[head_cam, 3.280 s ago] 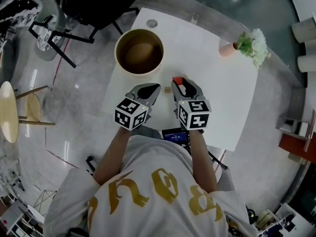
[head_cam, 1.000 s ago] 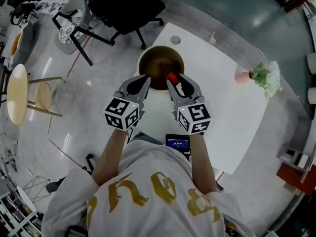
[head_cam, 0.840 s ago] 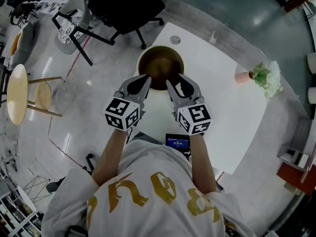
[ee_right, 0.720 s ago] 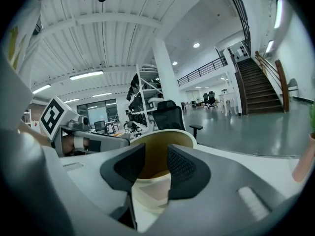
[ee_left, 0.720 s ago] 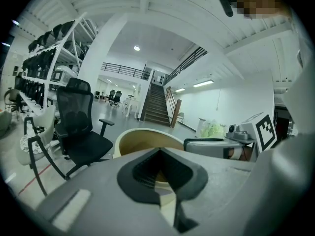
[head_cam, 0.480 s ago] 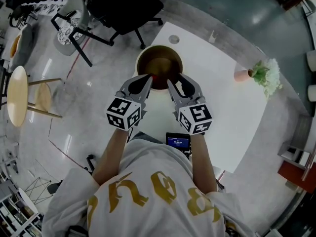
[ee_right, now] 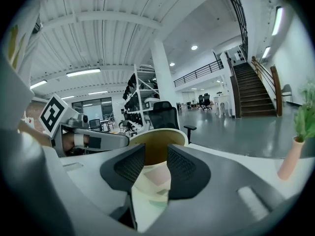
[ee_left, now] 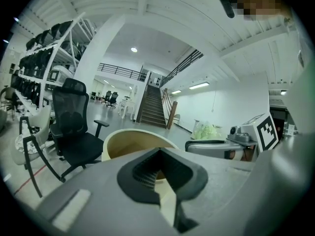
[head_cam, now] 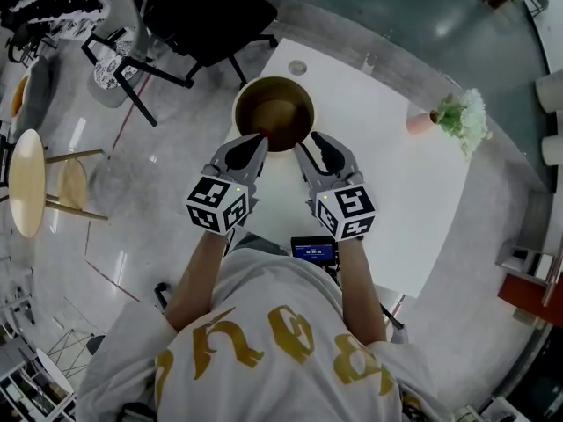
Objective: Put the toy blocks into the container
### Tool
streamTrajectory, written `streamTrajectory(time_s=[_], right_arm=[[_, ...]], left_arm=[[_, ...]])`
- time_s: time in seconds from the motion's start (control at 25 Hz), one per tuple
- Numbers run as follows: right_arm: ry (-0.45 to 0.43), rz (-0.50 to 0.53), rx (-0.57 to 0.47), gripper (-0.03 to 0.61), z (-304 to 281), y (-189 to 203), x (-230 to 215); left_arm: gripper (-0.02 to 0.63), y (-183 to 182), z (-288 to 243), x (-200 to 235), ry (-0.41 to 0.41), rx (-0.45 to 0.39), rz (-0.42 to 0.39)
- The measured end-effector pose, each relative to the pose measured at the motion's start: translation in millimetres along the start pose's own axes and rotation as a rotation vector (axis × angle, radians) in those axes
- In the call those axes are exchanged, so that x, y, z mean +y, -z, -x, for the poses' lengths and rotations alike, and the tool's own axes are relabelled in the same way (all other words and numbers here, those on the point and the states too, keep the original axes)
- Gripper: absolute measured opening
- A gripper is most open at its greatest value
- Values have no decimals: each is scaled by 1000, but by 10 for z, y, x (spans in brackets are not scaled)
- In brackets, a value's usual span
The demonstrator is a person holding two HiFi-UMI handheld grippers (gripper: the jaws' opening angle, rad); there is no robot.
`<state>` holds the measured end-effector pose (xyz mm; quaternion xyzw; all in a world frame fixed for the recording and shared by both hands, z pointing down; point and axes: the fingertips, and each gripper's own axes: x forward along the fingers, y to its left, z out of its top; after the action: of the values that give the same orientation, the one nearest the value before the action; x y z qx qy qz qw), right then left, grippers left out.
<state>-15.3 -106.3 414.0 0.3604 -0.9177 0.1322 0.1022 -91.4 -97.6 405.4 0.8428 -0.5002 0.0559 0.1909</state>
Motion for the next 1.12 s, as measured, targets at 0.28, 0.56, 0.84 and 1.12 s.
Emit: streamTrajectory(time_s=[0.28, 0.56, 0.84, 1.12], right_arm=[[52, -5, 11, 149, 276, 115, -15], [105, -16, 36, 149, 562, 298, -76], [116, -22, 71, 151, 643, 467, -112], [129, -50, 132, 161, 621, 699, -181]], left_arm=[[2, 79, 25, -248, 51, 1, -7], [2, 212, 6, -534, 105, 19, -17], [2, 404, -44, -648, 128, 62, -22], [2, 626, -118, -628, 143, 123, -28]])
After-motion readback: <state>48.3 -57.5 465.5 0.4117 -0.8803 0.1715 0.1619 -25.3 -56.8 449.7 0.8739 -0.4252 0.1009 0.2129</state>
